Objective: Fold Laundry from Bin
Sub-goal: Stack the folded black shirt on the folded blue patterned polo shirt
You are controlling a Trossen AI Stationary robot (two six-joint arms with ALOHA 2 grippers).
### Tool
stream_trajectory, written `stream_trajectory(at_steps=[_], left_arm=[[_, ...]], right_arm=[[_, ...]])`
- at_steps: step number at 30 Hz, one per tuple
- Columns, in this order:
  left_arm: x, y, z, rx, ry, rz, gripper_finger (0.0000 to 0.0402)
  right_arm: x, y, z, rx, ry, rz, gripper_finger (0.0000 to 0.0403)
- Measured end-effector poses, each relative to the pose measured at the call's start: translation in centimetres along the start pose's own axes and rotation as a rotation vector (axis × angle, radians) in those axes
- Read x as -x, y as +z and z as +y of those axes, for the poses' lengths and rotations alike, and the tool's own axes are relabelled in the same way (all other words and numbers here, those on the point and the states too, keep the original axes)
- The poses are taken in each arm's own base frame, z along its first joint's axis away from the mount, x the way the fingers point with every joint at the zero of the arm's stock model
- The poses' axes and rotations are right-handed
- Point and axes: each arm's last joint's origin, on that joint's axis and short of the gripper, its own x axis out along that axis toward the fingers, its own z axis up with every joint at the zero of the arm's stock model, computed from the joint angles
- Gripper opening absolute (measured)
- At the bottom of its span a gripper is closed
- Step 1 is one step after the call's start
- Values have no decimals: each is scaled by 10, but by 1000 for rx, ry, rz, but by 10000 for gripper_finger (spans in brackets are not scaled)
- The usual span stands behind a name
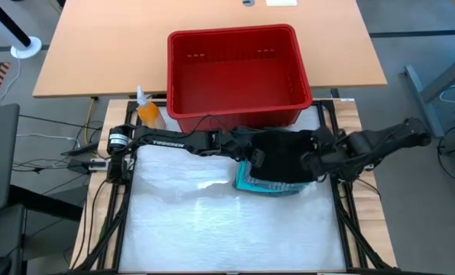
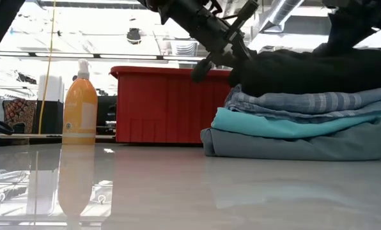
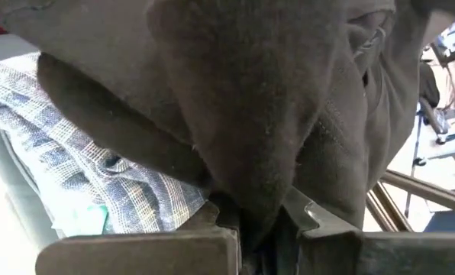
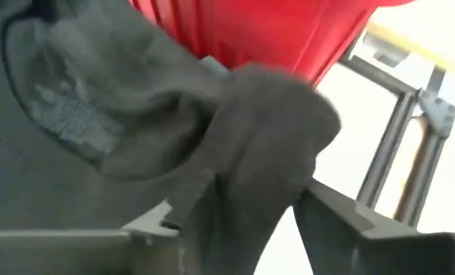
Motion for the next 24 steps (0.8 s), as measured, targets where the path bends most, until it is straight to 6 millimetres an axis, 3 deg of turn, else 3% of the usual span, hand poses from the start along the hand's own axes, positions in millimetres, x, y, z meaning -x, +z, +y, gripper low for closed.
stream_trajectory(at_steps=[8, 13, 17, 21, 24], left_arm=[[0, 4, 4, 63, 8, -5, 25], [-1, 7, 8, 73, -1, 19, 73], [6, 13, 9, 19, -27, 71, 120], [18, 21, 7, -29, -16, 48, 162], [26, 27, 8, -49, 1, 35, 184]], right_arm=[[28, 29, -28, -34, 19, -45, 230], [40, 31, -16, -16, 294, -132, 211], [30, 14, 0, -28, 402, -211, 146], [18, 0, 16, 6, 434, -272, 33], [12, -9, 33, 65, 478, -327, 20]])
